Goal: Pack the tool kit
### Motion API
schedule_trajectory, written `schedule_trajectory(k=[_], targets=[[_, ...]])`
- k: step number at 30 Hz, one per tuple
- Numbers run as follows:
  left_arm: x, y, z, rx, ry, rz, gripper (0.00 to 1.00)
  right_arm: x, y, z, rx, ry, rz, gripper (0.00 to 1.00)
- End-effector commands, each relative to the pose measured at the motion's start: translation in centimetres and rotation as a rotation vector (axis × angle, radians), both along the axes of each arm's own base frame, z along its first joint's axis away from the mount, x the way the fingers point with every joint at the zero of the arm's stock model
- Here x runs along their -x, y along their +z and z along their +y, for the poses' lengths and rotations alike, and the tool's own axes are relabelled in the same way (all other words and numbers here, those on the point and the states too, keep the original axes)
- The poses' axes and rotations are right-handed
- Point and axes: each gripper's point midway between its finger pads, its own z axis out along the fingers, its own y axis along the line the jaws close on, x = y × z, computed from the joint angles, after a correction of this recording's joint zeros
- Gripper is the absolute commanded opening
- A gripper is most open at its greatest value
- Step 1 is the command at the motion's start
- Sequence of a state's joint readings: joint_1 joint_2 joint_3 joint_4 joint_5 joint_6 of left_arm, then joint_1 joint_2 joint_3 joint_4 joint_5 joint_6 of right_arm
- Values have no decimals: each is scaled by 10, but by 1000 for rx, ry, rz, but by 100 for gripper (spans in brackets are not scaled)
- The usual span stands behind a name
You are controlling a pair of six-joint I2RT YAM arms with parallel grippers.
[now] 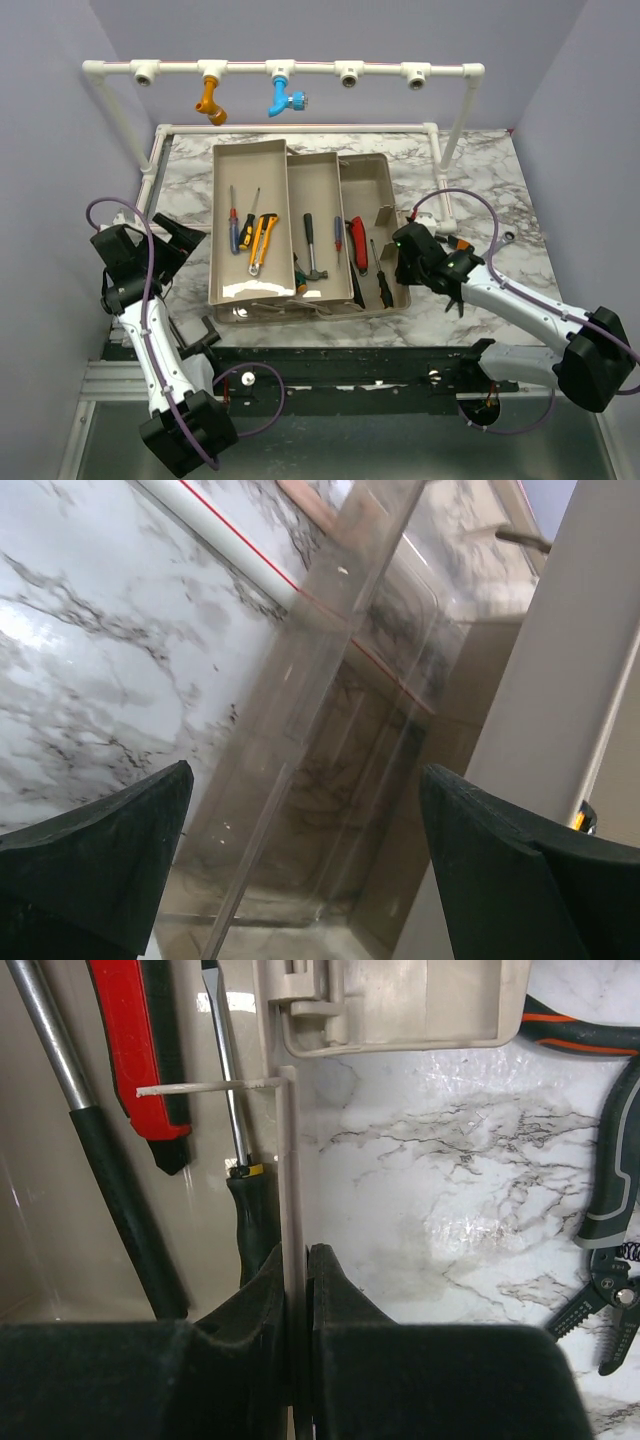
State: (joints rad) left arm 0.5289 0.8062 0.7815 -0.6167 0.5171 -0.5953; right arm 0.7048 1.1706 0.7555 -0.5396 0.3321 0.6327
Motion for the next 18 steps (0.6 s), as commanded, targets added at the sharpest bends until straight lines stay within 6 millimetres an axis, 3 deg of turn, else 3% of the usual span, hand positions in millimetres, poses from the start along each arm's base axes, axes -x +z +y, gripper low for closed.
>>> schedule_trajectory(k=[1, 11, 18], targets=[[-10, 7, -13, 39, -102, -120, 98, -10, 15, 14, -62, 12, -22, 1], [1, -31, -14, -56, -160, 42, 82, -1, 21, 6, -67, 11, -36, 1], [5, -51, -21, -100, -205, 142, 77, 3, 22, 7, -84, 19, -31, 1]])
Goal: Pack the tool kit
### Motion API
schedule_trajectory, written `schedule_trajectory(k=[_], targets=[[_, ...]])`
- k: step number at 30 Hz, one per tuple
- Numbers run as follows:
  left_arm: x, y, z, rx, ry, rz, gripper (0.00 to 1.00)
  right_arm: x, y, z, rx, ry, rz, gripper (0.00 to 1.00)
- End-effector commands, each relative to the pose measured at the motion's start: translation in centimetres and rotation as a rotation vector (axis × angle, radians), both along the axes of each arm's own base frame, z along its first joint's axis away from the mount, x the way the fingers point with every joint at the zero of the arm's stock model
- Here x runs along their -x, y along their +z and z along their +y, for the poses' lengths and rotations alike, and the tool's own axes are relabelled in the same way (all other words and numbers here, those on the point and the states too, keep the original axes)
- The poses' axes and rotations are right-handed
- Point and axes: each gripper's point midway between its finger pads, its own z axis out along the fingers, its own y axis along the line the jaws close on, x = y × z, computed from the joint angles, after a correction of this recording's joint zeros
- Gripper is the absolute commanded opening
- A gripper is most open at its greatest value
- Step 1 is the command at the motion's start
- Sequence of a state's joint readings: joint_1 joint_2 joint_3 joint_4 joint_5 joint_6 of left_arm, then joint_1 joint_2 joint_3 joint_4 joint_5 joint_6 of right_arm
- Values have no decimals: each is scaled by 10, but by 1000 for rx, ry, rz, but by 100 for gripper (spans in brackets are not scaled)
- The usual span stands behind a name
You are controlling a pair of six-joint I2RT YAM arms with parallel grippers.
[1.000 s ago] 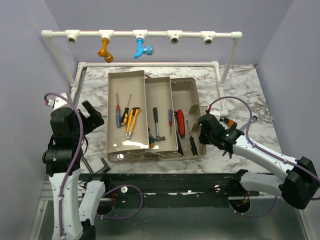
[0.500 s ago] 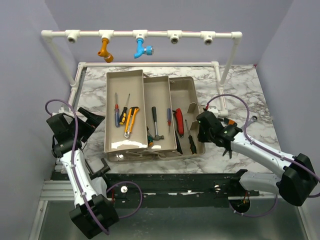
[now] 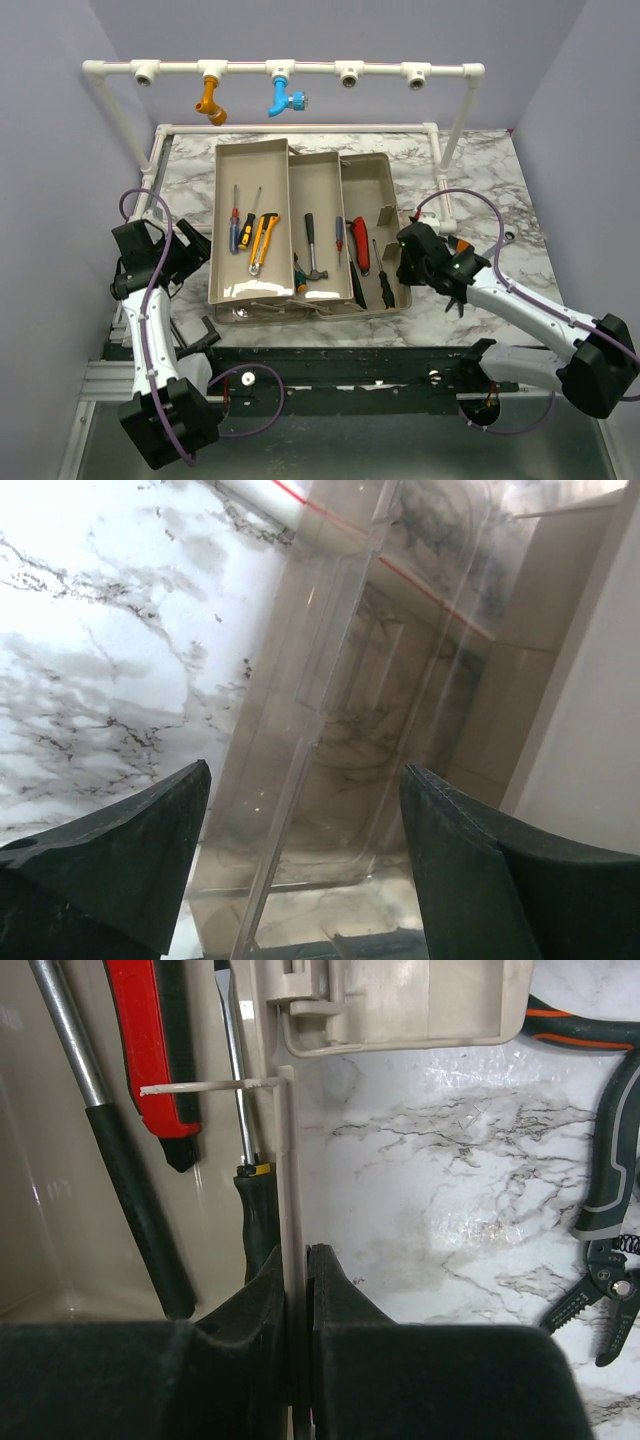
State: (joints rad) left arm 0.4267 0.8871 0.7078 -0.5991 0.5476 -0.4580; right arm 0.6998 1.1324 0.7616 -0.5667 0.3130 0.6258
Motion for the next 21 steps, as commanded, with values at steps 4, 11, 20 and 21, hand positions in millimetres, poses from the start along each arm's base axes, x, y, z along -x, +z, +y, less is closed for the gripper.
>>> schedule_trajectory(k=[4, 11, 20, 21], targets=[[1, -8, 3, -57, -34, 45, 72, 1, 9, 9, -69, 12, -11, 1], [-2, -19, -6, -10, -85, 83, 56, 2, 5, 10, -71, 16, 0, 1], [-3, -26, -13, 3, -119, 113, 39, 6, -6, 17, -100, 30, 30, 1], [-3, -26, -13, -1, -119, 112, 33, 7, -6, 17, -101, 32, 32, 1]])
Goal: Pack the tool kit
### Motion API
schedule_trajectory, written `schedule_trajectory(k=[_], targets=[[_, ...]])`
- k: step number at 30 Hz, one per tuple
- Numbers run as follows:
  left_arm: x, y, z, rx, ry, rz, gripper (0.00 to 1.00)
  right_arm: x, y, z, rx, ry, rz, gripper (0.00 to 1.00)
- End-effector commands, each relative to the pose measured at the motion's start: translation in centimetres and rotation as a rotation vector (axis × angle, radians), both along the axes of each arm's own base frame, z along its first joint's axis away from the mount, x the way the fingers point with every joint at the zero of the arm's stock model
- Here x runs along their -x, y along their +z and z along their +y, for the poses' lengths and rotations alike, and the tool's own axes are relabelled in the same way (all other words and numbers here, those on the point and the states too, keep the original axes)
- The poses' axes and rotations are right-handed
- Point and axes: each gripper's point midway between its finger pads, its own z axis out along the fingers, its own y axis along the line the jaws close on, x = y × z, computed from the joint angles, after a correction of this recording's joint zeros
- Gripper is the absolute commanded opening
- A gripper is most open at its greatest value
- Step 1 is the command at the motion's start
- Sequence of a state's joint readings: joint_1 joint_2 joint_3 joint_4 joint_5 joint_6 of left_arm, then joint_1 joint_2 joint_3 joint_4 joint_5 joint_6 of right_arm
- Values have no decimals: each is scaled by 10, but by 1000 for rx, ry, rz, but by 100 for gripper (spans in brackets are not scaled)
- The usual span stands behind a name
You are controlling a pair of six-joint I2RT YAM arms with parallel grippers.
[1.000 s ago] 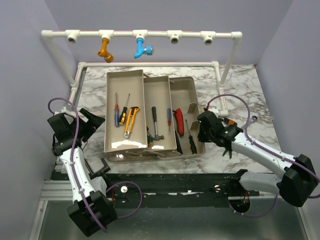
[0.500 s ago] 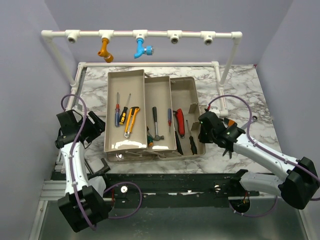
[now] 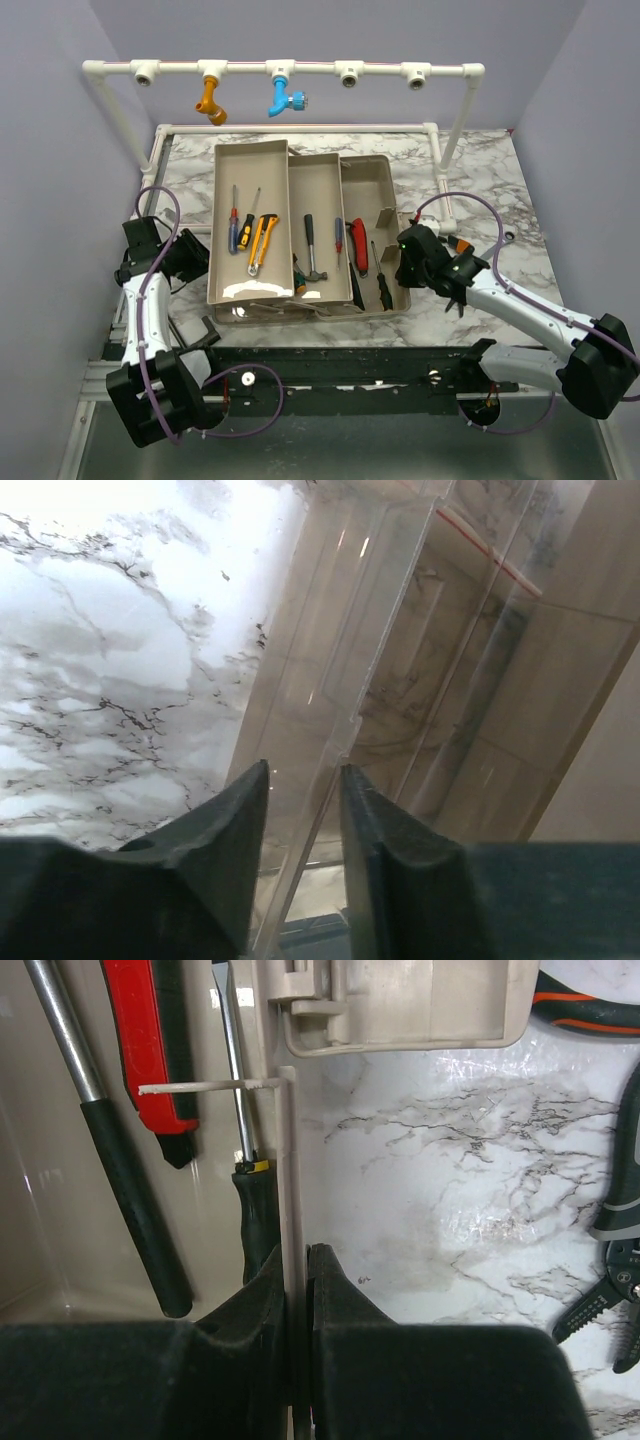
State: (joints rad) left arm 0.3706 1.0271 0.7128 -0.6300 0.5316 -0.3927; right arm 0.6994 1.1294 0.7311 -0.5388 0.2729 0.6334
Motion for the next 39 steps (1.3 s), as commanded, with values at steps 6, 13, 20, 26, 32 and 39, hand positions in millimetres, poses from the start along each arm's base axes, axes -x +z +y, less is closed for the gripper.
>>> schedule_trajectory(k=[6, 13, 20, 26, 32, 39], targets=[[-5, 9, -9, -22, -60, -42, 22, 3, 0, 14, -78, 18, 20, 1], [-5, 16, -10, -69, -76, -61, 0, 5, 4, 16, -93, 20, 31, 1], [0, 50, 0, -228, 0, -145, 0, 8, 7, 14, -96, 18, 32, 1], [5, 90, -6, -287, 15, -242, 0, 11, 7, 15, -105, 21, 44, 1], [11, 137, -16, -341, 21, -357, 0, 12, 11, 17, -123, 26, 44, 1], [26, 166, -30, -393, -15, -412, 0, 23, 9, 28, -158, 54, 122, 1]])
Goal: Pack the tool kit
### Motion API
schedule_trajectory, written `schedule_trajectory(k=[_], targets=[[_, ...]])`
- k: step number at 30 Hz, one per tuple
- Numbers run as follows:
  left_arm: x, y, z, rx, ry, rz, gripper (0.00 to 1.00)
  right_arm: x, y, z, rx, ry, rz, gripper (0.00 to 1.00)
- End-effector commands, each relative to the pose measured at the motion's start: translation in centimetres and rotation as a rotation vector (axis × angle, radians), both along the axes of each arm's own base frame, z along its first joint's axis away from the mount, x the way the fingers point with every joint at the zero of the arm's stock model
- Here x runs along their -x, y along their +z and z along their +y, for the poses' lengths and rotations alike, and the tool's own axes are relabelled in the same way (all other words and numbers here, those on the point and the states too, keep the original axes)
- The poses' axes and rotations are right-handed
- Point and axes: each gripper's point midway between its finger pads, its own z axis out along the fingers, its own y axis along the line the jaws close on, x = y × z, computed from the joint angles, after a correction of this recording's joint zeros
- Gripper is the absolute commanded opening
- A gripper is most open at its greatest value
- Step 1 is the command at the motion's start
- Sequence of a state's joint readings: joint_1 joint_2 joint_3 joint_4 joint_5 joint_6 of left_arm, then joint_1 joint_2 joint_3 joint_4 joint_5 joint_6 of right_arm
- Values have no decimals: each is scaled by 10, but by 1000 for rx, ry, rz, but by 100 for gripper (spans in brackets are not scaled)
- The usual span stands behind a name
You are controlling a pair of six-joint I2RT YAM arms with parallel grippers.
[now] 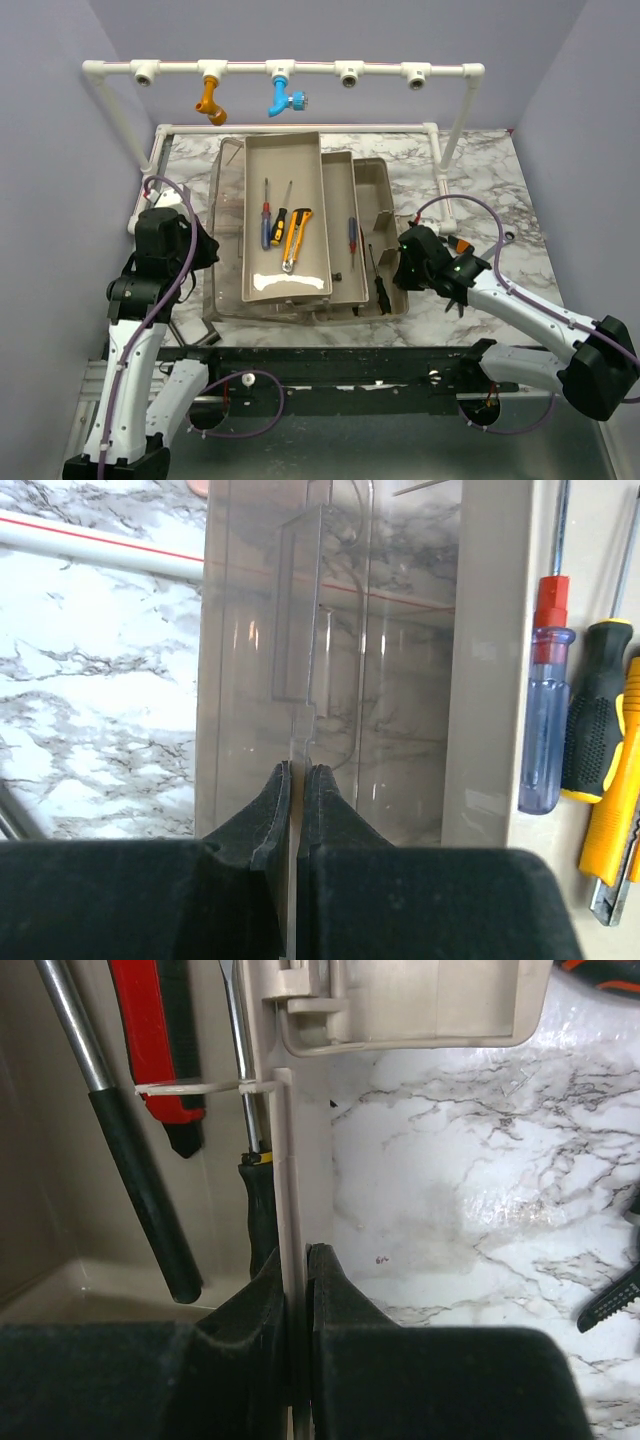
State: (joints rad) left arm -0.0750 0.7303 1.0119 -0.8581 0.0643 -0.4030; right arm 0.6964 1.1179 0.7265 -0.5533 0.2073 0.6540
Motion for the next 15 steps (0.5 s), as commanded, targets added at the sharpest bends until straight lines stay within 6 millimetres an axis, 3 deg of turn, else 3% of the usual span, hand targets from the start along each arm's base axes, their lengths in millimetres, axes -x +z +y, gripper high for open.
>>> schedule_trajectory(k=[1, 9, 15], targets=[[3, 42, 1, -22, 48, -122, 0, 14, 9, 21, -108, 34, 86, 1], [22, 63, -12, -97, 19, -112, 0, 21, 23, 27, -176, 41, 91, 1], [35, 71, -36, -98, -44, -81, 0, 29, 27, 28, -193, 44, 97, 1]])
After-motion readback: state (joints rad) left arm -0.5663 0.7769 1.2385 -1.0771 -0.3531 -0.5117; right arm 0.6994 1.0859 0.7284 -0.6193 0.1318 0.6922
